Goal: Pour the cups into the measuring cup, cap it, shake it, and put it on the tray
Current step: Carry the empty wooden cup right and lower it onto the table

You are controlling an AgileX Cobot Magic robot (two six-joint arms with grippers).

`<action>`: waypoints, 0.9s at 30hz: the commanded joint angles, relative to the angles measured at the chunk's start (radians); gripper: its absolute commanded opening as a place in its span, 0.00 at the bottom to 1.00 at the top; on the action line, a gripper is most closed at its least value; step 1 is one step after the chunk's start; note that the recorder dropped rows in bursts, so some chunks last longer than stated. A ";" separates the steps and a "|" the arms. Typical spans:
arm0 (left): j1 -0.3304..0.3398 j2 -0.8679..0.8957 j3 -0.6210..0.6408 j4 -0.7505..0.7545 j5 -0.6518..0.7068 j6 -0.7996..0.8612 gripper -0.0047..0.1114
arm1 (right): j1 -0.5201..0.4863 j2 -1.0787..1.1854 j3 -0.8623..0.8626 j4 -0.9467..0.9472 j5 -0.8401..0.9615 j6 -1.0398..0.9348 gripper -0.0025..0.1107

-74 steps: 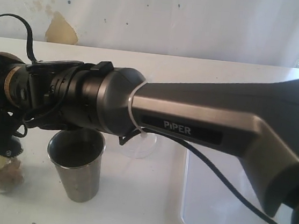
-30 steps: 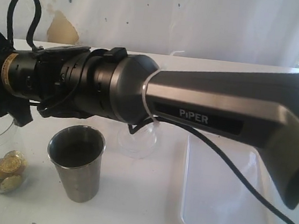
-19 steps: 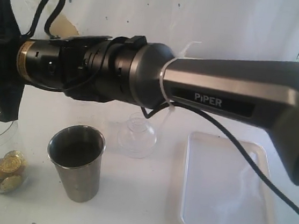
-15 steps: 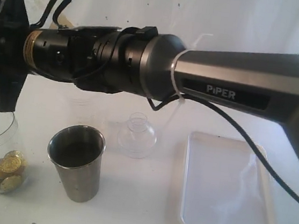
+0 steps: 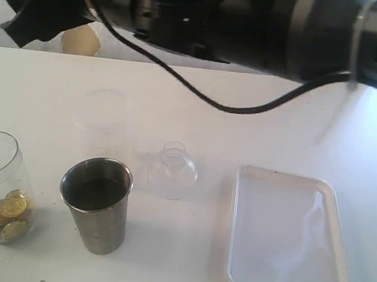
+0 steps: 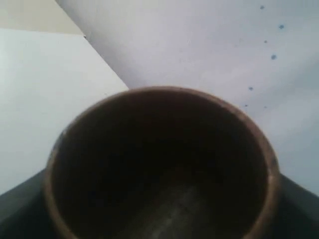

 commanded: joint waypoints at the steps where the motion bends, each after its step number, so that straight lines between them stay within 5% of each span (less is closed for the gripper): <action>1: -0.004 -0.004 0.005 -0.002 -0.011 0.002 0.04 | -0.080 -0.144 0.163 0.013 -0.051 0.071 0.02; 9: -0.004 -0.004 0.005 -0.002 -0.011 0.002 0.04 | -0.378 -0.358 0.455 0.013 -0.133 0.172 0.02; 15: -0.004 -0.004 0.005 -0.002 -0.011 0.002 0.04 | -0.615 -0.173 0.543 0.018 -0.594 0.208 0.02; 24: -0.004 -0.004 0.005 -0.002 -0.011 0.002 0.04 | -0.657 0.130 0.486 0.135 -0.711 -0.092 0.02; 27: -0.004 -0.004 0.005 -0.002 -0.011 0.002 0.04 | -0.657 0.258 0.434 0.333 -0.808 -0.254 0.02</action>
